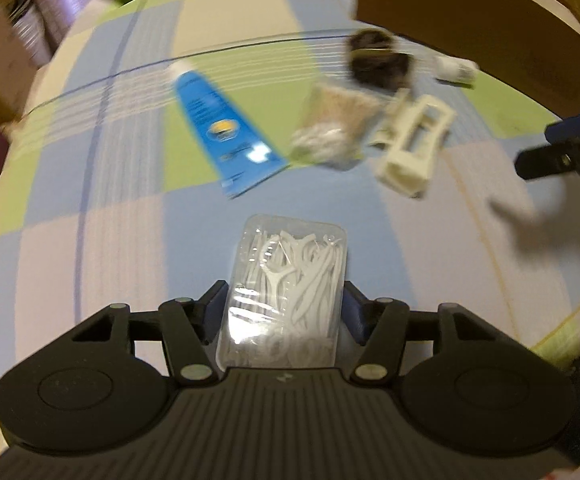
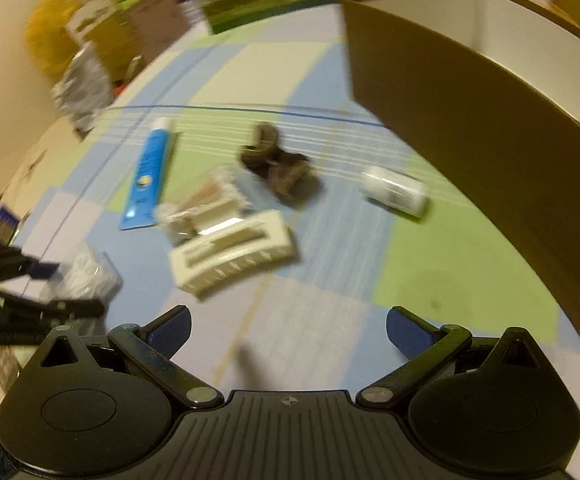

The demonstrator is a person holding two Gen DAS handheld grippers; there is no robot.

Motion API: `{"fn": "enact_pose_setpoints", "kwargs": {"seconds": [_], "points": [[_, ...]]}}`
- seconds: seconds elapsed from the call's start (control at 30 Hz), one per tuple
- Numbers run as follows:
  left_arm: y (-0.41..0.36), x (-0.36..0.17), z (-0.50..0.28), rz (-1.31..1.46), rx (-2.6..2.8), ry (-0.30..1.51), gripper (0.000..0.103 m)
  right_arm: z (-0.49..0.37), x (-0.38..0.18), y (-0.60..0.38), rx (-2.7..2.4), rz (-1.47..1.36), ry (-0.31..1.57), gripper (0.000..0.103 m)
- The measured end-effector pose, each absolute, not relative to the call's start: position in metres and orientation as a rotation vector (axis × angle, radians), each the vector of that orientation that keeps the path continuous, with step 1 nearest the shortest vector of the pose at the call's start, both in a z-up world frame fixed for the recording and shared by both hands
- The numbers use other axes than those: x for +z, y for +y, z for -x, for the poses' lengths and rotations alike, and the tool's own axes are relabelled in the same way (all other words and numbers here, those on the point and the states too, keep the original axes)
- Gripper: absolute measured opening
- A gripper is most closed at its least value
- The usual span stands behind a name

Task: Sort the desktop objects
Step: 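Grasp the clear floss-pick box with the left tool while the right tool grasps the white claw clip, then carry the floss box with the left tool while the right tool carries the claw clip to the box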

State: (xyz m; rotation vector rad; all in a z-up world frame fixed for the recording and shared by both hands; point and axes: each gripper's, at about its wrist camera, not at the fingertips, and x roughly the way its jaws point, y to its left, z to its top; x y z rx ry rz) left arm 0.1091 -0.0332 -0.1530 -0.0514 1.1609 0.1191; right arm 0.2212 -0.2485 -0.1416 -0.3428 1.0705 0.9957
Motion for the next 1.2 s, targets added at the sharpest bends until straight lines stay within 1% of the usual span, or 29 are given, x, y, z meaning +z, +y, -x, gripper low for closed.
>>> {"fn": "enact_pose_setpoints", "kwargs": {"seconds": [0.4, 0.8, 0.83, 0.87, 0.9, 1.2], "points": [[0.031, -0.150, -0.100, 0.183, 0.340, 1.142, 0.055, -0.212, -0.163, -0.191, 1.170, 0.523, 0.954, 0.101], [0.047, -0.153, -0.105, 0.214, 0.380, 1.126, 0.054, -0.215, -0.175, -0.177, 1.177, 0.558, 0.927, 0.101], [0.047, -0.153, -0.106, 0.213, 0.380, 1.126, 0.054, -0.214, -0.175, -0.177, 1.172, 0.566, 0.915, 0.096], [0.048, -0.153, -0.107, 0.212, 0.381, 1.125, 0.054, -0.213, -0.175, -0.177, 1.173, 0.578, 0.911, 0.088], [0.048, -0.153, -0.108, 0.211, 0.381, 1.125, 0.054, -0.213, -0.176, -0.177, 1.174, 0.585, 0.912, 0.084], [0.049, -0.155, -0.116, 0.209, 0.384, 1.118, 0.055, -0.217, -0.170, -0.195, 1.098, 0.559, 0.937, 0.084]]}}
